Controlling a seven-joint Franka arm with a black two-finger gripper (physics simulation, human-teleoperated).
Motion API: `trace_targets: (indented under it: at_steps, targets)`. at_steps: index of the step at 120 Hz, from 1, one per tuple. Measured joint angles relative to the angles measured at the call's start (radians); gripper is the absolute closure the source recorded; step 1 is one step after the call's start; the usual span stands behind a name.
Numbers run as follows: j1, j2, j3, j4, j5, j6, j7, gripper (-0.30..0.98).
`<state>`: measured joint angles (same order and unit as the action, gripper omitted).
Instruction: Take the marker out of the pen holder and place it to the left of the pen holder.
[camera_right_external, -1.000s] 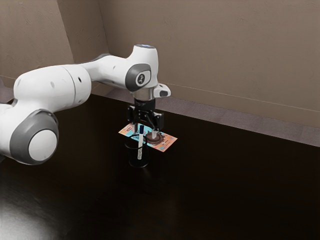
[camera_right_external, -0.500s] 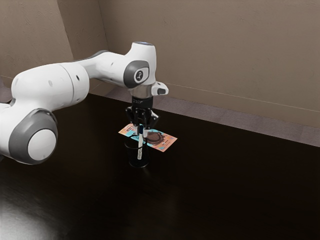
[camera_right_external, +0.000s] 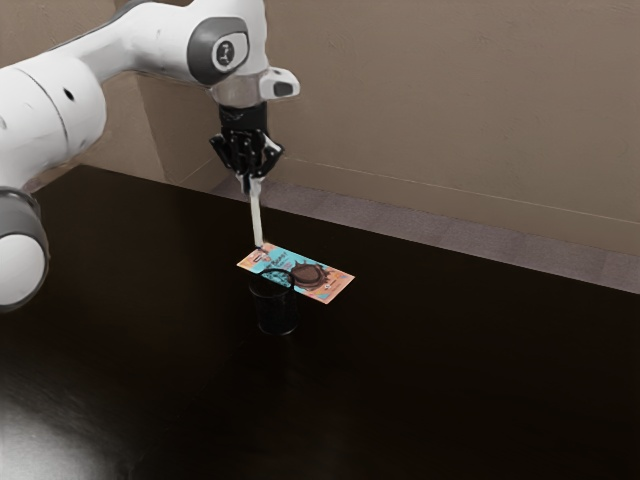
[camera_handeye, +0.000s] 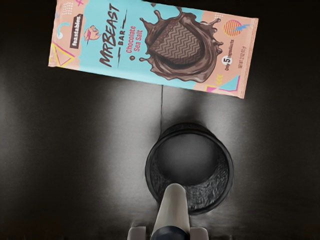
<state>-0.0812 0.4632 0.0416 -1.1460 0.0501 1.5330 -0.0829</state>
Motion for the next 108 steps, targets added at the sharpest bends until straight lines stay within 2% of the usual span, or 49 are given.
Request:
trace_targets:
  at_steps: [14,39,69,108]
  targets:
    - [0.001,-0.004,0.051,-0.010,0.001,-0.088,0.006,0.78]
    - [0.003,0.122,0.133,-0.048,0.001,-0.248,0.009,0.79]
    - [0.034,0.238,0.141,-0.086,-0.002,-0.434,-0.016,0.78]
    - [0.062,0.344,0.134,-0.090,-0.009,-0.483,-0.037,0.78]
